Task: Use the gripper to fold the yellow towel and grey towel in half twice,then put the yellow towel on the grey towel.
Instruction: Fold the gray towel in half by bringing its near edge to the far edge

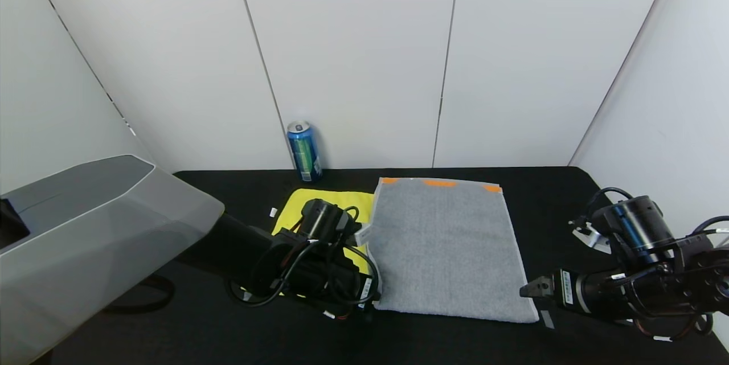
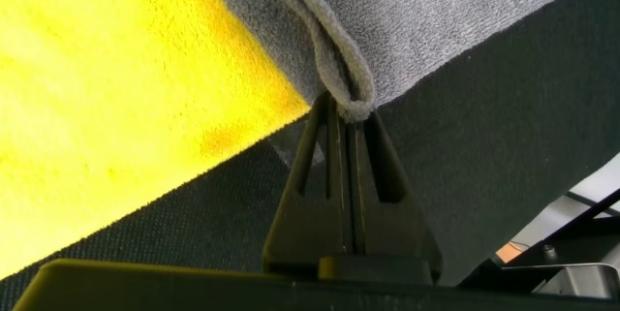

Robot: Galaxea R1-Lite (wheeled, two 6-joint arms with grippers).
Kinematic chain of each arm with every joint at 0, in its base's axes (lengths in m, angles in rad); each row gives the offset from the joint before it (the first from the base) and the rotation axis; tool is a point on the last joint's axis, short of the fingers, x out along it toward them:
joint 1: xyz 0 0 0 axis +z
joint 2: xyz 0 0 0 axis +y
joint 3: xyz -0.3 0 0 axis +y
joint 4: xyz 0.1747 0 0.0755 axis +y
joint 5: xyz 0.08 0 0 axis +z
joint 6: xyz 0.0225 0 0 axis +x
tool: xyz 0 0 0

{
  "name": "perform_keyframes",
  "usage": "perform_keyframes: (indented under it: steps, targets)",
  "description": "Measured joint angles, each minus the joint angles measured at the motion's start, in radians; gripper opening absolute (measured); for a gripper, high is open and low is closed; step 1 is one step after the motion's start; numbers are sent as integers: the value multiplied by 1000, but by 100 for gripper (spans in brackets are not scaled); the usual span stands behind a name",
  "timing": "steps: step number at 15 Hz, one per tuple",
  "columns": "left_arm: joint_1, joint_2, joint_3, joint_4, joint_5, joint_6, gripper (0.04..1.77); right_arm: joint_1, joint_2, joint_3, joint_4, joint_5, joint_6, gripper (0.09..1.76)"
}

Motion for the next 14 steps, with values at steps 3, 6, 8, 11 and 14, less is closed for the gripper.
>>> perform_keyframes:
  steps: [3, 6, 8, 11, 14]
  targets:
    - [0, -2, 2, -1, 0, 0, 10, 23, 44, -6, -29, 0, 10, 171]
    - [0, -2, 3, -1, 1, 0, 10, 40, 91, -14, -61, -1, 24, 171]
    - [0, -1, 5, -2, 2, 0, 10, 44, 121, -23, -67, -1, 31, 171]
    - [0, 1, 13, -31, 4, 0, 10, 46, 149, -40, -68, -1, 32, 171]
    - [1, 1, 19, -38, 6, 0, 10, 51, 170, -60, -66, -4, 34, 171]
